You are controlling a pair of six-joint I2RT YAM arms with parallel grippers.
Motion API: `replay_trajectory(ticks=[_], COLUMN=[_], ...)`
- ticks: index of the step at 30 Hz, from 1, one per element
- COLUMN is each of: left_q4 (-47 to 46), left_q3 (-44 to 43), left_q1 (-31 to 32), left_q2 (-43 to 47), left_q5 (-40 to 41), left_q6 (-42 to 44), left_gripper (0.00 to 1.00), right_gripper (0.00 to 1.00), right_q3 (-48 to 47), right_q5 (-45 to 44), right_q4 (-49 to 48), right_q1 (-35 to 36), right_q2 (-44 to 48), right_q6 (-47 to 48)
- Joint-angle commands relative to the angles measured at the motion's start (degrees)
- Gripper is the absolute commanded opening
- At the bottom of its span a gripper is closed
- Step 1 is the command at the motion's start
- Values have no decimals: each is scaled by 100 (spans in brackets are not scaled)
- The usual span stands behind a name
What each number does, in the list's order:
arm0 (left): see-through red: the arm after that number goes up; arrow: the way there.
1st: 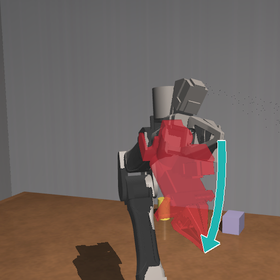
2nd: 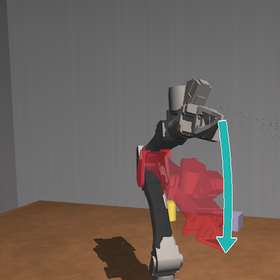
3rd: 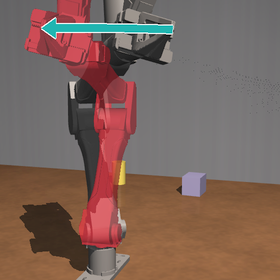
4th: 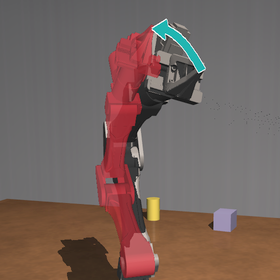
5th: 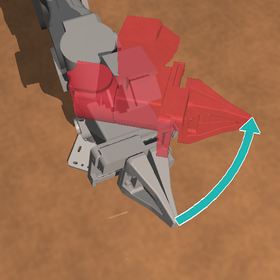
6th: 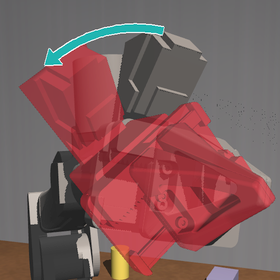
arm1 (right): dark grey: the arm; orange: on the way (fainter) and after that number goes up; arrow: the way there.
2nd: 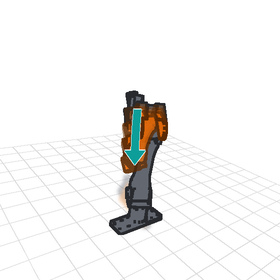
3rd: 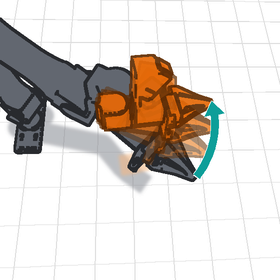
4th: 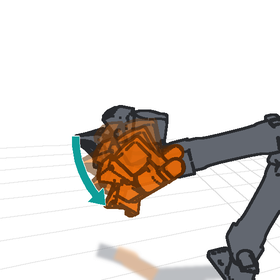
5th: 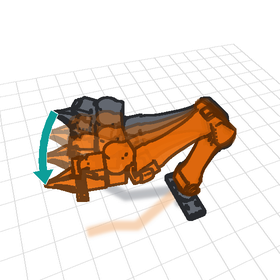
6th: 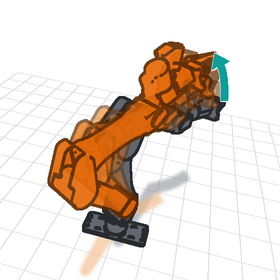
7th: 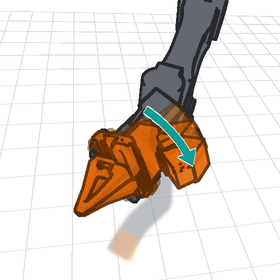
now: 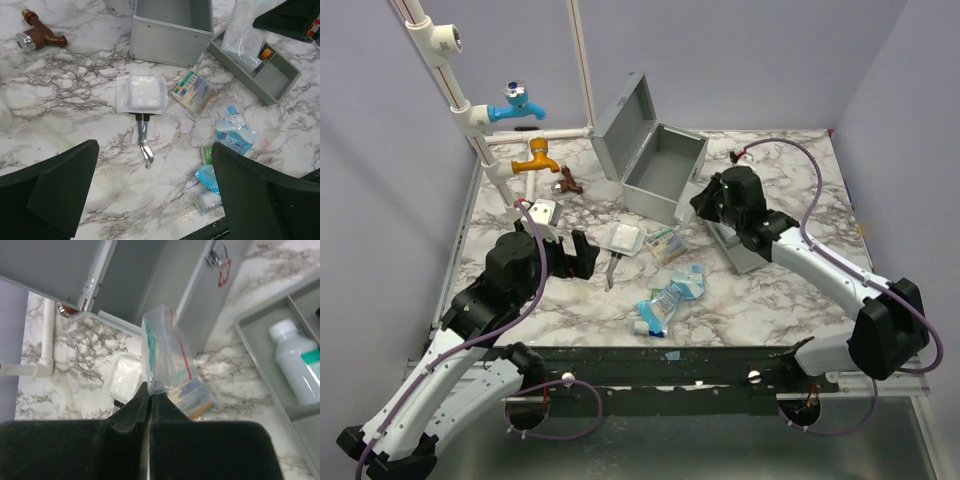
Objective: Organize the medicine kit
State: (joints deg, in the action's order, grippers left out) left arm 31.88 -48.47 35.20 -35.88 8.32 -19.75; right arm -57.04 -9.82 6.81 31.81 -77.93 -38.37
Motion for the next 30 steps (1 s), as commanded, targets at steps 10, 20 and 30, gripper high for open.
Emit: replay_trajectory(ticks=[10,20,30], left_q4=[-26,-40,-44], left_q3=[9,13,21], left_q1=[-64,-101,-120], left_q2=[82,160,256], left_q5=[74,12,-28], left_q6=[41,50,46], left_gripper=[98,98,99], right_gripper=[1,1,2], right_q3=[-2563,-3923,-4663], right_q5=[1207,1449,2133], right_q4=[-28,77,189], right_q1=[-424,-649,-686], right_q2=[-2259,-3839,-4950], right_q6=[692,453,-9])
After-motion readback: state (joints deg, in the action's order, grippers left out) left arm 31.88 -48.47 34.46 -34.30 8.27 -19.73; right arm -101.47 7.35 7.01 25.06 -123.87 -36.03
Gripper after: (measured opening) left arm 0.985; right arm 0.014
